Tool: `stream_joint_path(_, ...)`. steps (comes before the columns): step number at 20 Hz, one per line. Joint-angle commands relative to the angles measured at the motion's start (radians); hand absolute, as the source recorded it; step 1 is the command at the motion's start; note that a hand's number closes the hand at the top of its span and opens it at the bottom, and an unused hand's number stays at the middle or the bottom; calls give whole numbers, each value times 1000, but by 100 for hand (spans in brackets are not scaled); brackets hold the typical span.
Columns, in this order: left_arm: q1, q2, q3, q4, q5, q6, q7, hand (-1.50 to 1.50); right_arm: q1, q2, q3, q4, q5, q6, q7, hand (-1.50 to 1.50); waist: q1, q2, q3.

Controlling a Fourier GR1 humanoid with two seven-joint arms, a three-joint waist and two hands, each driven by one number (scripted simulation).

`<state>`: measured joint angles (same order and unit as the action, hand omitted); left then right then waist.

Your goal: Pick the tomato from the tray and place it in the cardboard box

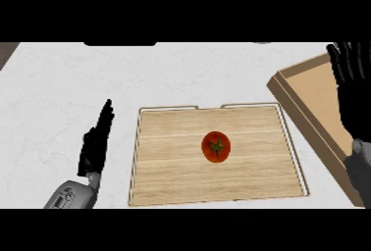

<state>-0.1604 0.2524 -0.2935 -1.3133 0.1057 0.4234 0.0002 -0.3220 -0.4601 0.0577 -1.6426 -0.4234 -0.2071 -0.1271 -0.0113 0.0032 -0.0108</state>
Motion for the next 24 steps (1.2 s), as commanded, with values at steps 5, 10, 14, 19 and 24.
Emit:
stream_joint_path(5,-94,177,-28,-137,-49,-192,-80,0,-195,-158,34,-180,13,187,48,-150,24,-21,9)
stream_joint_path(10,-156,244,-4,-196,21,-337,-25,0,-115,-323,91,-150,208,332,-66,-150,12,-6,12)
stream_joint_path(14,-114,254,23,-180,32,-360,-97,0,-96,-356,125,-113,384,373,-282,-150,18,0,12)
stream_joint_path(19,-95,244,27,-174,19,-381,-115,0,-143,-389,177,-151,549,380,-313,-150,17,-3,11)
stream_joint_path(24,-109,230,35,-180,12,-372,-101,0,-194,-453,303,-272,725,448,-94,-150,17,-6,8)
